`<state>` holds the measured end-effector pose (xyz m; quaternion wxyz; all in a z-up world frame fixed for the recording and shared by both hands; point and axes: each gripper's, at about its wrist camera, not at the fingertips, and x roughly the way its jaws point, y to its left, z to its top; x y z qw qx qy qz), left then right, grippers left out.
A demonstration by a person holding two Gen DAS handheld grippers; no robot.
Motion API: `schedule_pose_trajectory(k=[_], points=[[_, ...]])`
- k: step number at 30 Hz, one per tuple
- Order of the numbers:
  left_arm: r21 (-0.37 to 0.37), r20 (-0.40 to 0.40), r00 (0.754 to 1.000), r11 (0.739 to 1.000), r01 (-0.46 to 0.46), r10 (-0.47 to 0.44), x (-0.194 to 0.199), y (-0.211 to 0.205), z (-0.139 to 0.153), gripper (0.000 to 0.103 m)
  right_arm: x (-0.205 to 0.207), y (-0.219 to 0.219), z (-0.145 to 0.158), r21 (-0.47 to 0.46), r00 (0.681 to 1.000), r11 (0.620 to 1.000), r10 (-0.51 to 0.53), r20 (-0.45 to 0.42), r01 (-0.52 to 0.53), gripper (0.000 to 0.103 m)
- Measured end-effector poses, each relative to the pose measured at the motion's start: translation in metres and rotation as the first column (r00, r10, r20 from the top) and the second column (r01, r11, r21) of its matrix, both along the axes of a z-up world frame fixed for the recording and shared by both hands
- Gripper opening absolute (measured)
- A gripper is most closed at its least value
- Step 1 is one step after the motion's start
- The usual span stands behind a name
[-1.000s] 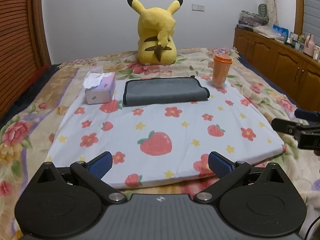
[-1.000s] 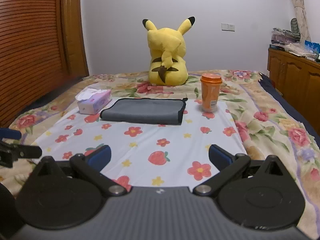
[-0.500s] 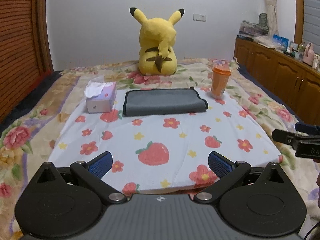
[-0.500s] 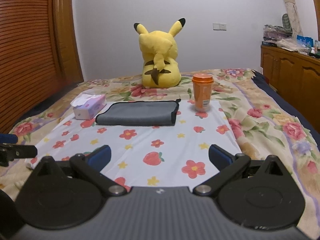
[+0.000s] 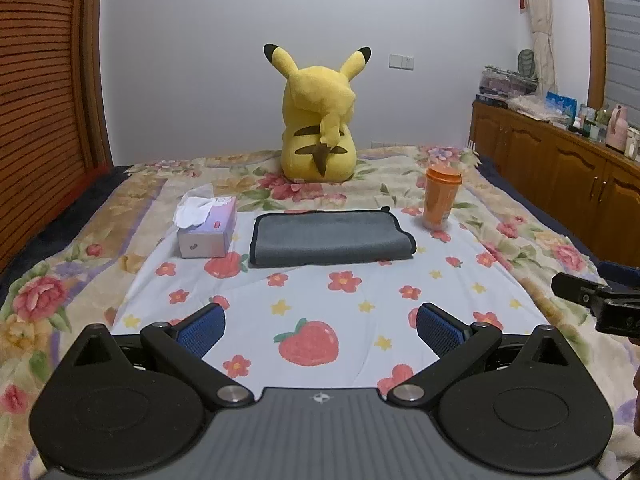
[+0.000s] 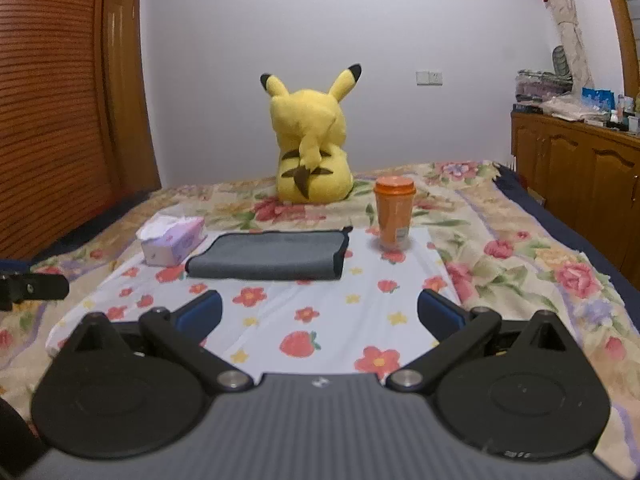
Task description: Fold towel
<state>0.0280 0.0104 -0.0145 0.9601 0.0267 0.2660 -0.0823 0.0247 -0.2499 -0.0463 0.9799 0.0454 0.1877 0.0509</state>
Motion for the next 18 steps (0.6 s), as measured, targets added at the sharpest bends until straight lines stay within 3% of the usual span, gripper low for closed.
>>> schedule_pose_trajectory(k=[18], points=[[0.009,0.104,0.995,1.000,-0.008,0.007,-0.008,-0.004,0.017,0.103,-0.007,-0.008,0.012,0.008,0.996,1.000,-0.025,0.090,0.024,0.103]])
